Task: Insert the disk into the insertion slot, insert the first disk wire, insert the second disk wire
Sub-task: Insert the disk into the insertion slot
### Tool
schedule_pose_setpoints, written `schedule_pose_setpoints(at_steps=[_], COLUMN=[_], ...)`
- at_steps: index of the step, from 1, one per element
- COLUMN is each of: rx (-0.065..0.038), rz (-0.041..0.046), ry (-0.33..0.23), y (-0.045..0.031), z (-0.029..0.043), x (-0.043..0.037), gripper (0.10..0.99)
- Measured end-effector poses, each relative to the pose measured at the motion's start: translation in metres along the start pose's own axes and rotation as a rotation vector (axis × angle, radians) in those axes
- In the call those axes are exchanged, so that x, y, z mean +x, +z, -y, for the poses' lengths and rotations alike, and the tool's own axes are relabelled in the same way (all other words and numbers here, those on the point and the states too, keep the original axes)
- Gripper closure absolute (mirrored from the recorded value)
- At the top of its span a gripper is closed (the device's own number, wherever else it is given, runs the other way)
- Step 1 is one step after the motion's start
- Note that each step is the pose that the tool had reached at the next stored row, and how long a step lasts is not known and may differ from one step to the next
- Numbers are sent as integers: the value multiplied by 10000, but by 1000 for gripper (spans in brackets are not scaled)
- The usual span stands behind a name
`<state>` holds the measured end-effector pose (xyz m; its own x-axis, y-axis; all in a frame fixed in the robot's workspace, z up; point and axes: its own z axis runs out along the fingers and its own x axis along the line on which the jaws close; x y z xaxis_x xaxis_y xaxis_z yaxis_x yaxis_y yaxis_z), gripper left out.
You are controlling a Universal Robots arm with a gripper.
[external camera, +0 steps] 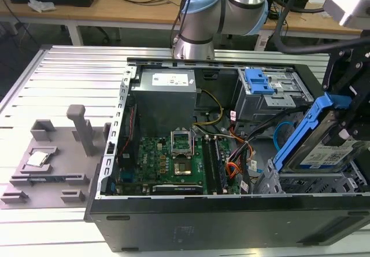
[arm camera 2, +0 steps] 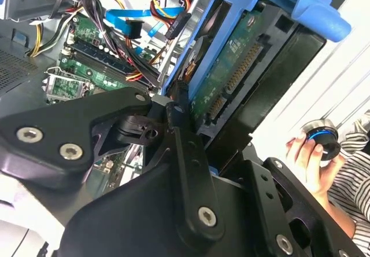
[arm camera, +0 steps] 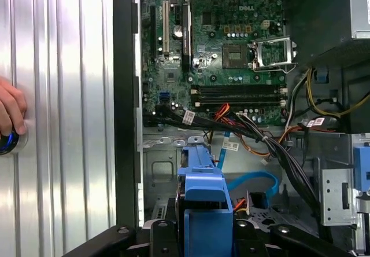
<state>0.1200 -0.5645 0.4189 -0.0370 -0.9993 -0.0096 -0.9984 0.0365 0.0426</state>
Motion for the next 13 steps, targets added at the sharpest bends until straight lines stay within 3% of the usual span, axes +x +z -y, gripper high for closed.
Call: schedule_pose_setpoints(at_steps=[4, 7, 13], rx=[0, 0, 0], rz=[0, -1, 1], ry=[0, 0, 0], y=[52, 144, 254], z=[2, 6, 11], x=[1, 2, 3], gripper=[729, 729, 729])
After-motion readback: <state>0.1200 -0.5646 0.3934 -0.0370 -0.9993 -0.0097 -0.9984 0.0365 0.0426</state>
